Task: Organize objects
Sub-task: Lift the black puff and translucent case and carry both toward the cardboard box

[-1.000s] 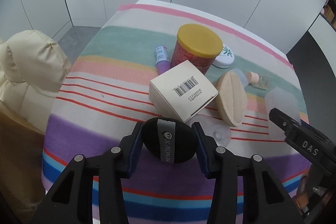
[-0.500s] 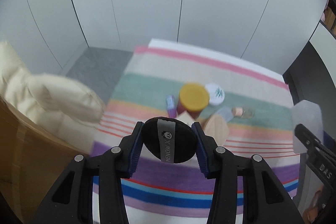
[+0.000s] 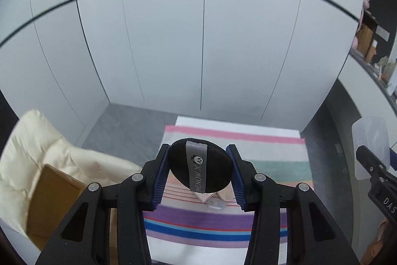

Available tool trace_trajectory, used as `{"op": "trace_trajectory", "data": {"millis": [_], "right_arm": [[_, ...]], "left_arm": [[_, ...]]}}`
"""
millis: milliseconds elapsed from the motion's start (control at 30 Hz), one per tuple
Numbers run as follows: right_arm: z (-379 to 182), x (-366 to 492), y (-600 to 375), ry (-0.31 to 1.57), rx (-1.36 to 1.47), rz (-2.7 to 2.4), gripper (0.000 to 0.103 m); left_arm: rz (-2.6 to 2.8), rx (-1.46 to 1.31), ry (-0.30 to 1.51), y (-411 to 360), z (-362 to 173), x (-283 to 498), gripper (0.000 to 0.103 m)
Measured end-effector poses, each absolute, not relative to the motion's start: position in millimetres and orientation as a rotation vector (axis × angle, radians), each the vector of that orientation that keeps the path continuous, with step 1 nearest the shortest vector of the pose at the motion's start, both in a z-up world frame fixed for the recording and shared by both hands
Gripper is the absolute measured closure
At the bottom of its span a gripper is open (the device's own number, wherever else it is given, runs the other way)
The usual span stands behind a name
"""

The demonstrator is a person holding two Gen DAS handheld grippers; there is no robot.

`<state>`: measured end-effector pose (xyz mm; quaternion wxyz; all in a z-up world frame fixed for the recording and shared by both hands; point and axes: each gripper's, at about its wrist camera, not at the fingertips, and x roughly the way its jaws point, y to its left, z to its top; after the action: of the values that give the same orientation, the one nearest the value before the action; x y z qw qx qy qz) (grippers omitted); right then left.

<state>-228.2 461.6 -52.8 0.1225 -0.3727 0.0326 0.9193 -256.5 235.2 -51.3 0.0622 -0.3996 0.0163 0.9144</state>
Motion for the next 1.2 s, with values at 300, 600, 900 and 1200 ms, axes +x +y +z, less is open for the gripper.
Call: {"op": "trace_trajectory", "data": {"millis": [300, 600, 900, 1200], "right_arm": [[31, -184, 442, 0.082, -0.973, 2.745, 0.019], [57, -156, 427, 0.075, -0.955, 2.765, 0.019], [47, -127, 419, 0.082, -0.997, 2.763, 0.019], [9, -63, 412, 0.122, -1.065, 2.787, 0.019]], "left_arm": [[2.803, -1.145, 0.042, 214, 21, -216, 0.057], [2.798, -1.138, 0.040, 204, 38, -190, 0.057], [2.776, -1.164, 0.059, 184, 24, -154, 0.057], [2.749, -1.174, 0.135, 162, -10, -78, 0.057]]}}
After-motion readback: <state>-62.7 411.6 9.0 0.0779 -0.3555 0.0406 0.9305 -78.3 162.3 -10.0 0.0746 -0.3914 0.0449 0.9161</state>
